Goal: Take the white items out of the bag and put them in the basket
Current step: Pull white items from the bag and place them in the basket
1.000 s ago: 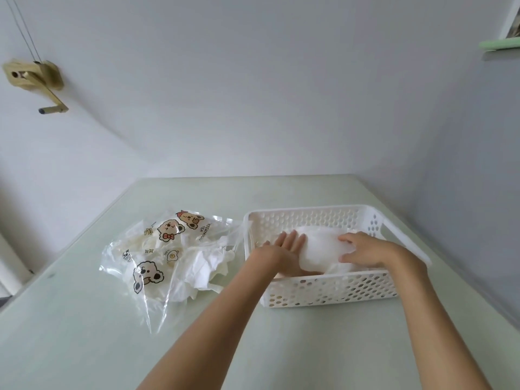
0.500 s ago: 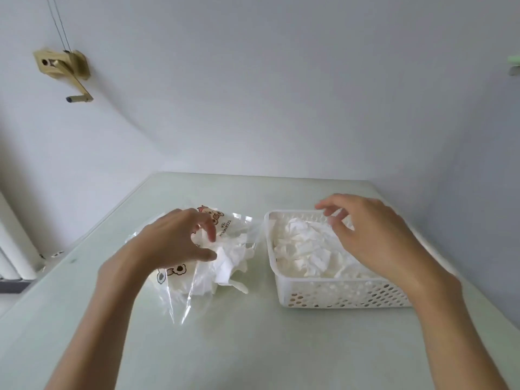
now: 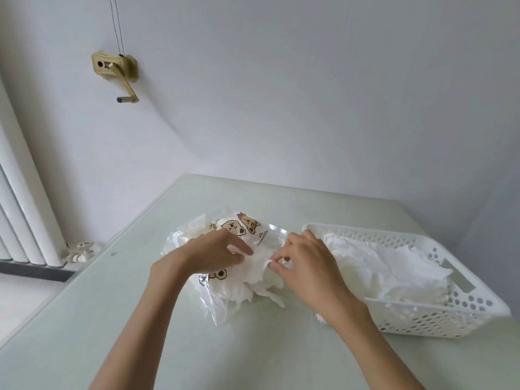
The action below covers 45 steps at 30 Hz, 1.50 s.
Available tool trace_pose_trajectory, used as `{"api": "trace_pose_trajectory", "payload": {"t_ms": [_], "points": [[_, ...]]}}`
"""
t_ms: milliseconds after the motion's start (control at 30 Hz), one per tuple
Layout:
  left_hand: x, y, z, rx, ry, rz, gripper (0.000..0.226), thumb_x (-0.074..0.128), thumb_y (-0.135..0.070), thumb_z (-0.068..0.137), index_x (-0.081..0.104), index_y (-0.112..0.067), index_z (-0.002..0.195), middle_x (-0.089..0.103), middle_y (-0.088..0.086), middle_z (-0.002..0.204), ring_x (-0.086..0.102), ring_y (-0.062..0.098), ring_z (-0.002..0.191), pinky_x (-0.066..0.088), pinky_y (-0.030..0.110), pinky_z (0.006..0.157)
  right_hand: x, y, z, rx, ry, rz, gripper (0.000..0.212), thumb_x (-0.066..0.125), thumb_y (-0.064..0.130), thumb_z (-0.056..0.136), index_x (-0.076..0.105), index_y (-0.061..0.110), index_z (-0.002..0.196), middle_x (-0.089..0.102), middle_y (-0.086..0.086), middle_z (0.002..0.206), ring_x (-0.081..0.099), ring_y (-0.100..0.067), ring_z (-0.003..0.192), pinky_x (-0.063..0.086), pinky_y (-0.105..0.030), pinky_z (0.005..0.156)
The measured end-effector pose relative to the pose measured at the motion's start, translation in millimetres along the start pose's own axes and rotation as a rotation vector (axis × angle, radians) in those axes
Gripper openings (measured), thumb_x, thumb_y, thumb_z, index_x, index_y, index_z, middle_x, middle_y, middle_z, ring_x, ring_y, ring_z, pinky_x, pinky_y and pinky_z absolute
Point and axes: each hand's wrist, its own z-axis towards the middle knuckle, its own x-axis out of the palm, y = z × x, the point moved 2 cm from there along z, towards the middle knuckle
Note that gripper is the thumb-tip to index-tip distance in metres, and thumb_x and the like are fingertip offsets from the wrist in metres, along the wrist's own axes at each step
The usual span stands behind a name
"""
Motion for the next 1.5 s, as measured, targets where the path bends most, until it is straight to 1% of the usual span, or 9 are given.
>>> {"api": "trace_pose_trajectory", "payload": {"t_ms": [133, 300, 633, 767, 1000, 1100, 1167, 1333, 1500], "points": [[-1, 0, -2, 0.012, 0.046, -0.028, 0.049, 0.071, -0.054, 0.077, 0.057, -0.040, 0.121, 0.057, -0.016, 0.114, 0.056, 0.001, 0.108, 0.051, 0.023, 0.082, -15, -14, 2, 0.096, -0.093, 0.213, 0.013, 0.062, 0.033, 0.090, 0.074, 0.030, 0.084, 0.062, 0.011, 0.083, 0.051, -0.011, 0.086, 0.036, -0.026, 0.070], [-1, -4, -4, 0.043, 0.076, 0.011, 0.052, 0.079, -0.047, 0.072, 0.048, -0.042, 0.114, 0.051, -0.019, 0.106, 0.051, 0.000, 0.111, 0.042, 0.013, 0.055, -20, -24, 1, 0.182, -0.215, 0.468, 0.010, 0.069, 0.026, 0.084, 0.072, 0.027, 0.075, 0.065, 0.015, 0.076, 0.058, -0.004, 0.076, 0.041, -0.021, 0.066], [-1, -4, -1, 0.065, -0.020, 0.025, 0.034, 0.076, -0.048, 0.075, 0.065, -0.043, 0.107, 0.058, -0.013, 0.116, 0.059, 0.000, 0.101, 0.047, 0.023, 0.084, -43, -28, 1, 0.260, -0.278, 0.908, 0.010, 0.065, 0.019, 0.089, 0.069, 0.013, 0.082, 0.070, 0.007, 0.073, 0.063, -0.004, 0.068, 0.047, -0.012, 0.066], [0, -4, 1, 0.095, -0.032, 0.043, 0.034, 0.077, -0.049, 0.073, 0.065, -0.044, 0.104, 0.055, -0.017, 0.119, 0.053, -0.002, 0.111, 0.044, 0.026, 0.093, -48, -33, 1, 0.365, -0.086, 1.111, 0.016, 0.058, 0.024, 0.094, 0.065, 0.011, 0.089, 0.063, 0.006, 0.068, 0.055, -0.007, 0.065, 0.046, -0.019, 0.070], [-12, -28, -11, 0.302, -0.051, -0.229, 0.077, 0.060, -0.086, 0.056, 0.060, -0.042, 0.119, 0.048, -0.031, 0.134, 0.047, -0.003, 0.124, 0.038, 0.024, 0.107, -50, -41, 0, 0.401, 0.024, 1.327, 0.018, 0.052, 0.022, 0.097, 0.064, 0.009, 0.101, 0.067, -0.003, 0.084, 0.062, -0.014, 0.077, 0.050, -0.028, 0.072], [-10, -39, -10, 0.390, -0.093, -0.384, 0.068, 0.063, -0.068, 0.073, 0.067, -0.007, 0.102, 0.067, -0.009, 0.101, 0.064, 0.003, 0.103, 0.047, 0.018, 0.095, -50, -43, -1, 0.371, 0.058, 1.346, 0.018, 0.052, 0.024, 0.096, 0.065, 0.012, 0.100, 0.067, -0.003, 0.085, 0.061, -0.014, 0.078, 0.050, -0.028, 0.071], [-9, -50, -8, 0.395, -0.197, -0.502, 0.067, 0.066, -0.057, 0.080, 0.055, 0.009, 0.081, 0.054, 0.001, 0.075, 0.060, 0.010, 0.070, 0.048, 0.018, 0.073, -56, -46, -3, 0.336, 0.057, 1.356, 0.016, 0.053, 0.024, 0.096, 0.065, 0.014, 0.098, 0.066, -0.002, 0.084, 0.060, -0.014, 0.076, 0.049, -0.027, 0.070], [-13, -100, -5, 0.411, -0.402, -0.681, 0.030, 0.061, -0.033, 0.091, 0.067, -0.005, 0.085, 0.065, 0.001, 0.069, 0.051, 0.007, 0.053, 0.038, 0.012, 0.053, -76, -70, -11, 0.302, -0.015, 1.345, 0.018, 0.049, 0.016, 0.098, 0.064, 0.012, 0.104, 0.067, -0.002, 0.085, 0.063, -0.012, 0.077, 0.051, -0.021, 0.068], [-22, -141, 23, 0.405, -0.285, -0.533, 0.020, 0.055, -0.033, 0.096, 0.074, -0.025, 0.094, 0.071, -0.015, 0.082, 0.060, -0.001, 0.075, 0.049, 0.015, 0.067, -92, -99, -28, 0.360, -0.029, 1.268, 0.030, 0.039, 0.005, 0.100, 0.065, 0.017, 0.107, 0.071, -0.003, 0.096, 0.066, -0.014, 0.088, 0.051, -0.022, 0.074]]}}
